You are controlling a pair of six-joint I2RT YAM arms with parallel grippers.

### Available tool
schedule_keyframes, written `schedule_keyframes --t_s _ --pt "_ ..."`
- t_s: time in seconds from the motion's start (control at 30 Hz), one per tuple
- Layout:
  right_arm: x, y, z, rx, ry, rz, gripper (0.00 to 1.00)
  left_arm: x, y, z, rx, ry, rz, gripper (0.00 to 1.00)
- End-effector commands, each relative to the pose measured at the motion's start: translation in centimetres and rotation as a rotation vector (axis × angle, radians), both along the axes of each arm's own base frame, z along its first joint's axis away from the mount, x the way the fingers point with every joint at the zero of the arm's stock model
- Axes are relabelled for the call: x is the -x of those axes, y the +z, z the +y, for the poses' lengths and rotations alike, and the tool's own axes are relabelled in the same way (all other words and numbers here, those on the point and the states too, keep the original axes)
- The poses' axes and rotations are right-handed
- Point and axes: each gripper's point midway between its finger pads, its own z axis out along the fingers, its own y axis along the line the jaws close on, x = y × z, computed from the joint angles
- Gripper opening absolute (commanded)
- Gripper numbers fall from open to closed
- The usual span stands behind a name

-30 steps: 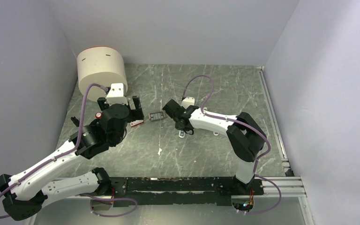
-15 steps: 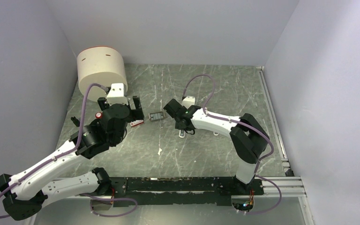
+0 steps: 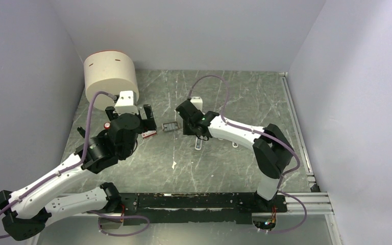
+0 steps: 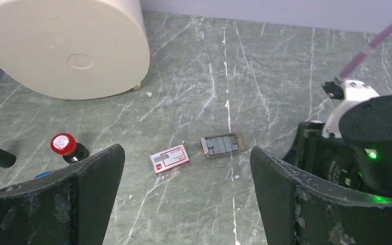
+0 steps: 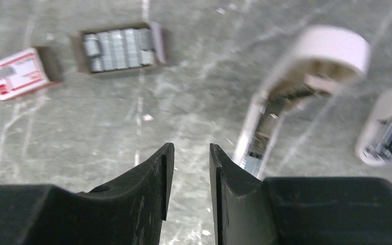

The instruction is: Load the staples into the stapler

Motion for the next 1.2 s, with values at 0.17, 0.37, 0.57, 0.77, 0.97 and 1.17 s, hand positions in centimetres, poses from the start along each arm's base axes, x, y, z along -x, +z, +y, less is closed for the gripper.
schedule_keyframes --t_s 0.17,0.37,0.57,0.77,0.97,1.17 --pt "-3.9 0.0 6.2 -0.012 0.240 -0.058 0.31 0.1 0.4 0.8 0.051 0.035 -0.033 0.97" --pt "-5.8 -1.3 8.4 0.006 0.281 -0.068 0.31 0.0 0.1 0.6 0.036 0.033 -0.017 0.97" --pt "-6.2 -2.5 10.4 -0.018 0.339 -0.057 0.36 0.0 0.1 0.6 0.035 0.035 -0.018 0.97" --pt "-6.4 -3.6 10.9 0.001 0.355 -0.046 0.38 -0.1 0.0 0.5 0.029 0.035 -0.015 0.97" --pt "-6.6 -4.6 11.5 0.020 0.358 -0.024 0.41 -0.1 -0.1 0.6 0.024 0.043 -0.011 0.97" --pt "-6.6 -4.6 12.1 0.017 0.370 -0.033 0.42 0.0 -0.1 0.7 0.026 0.044 -0.014 0.97"
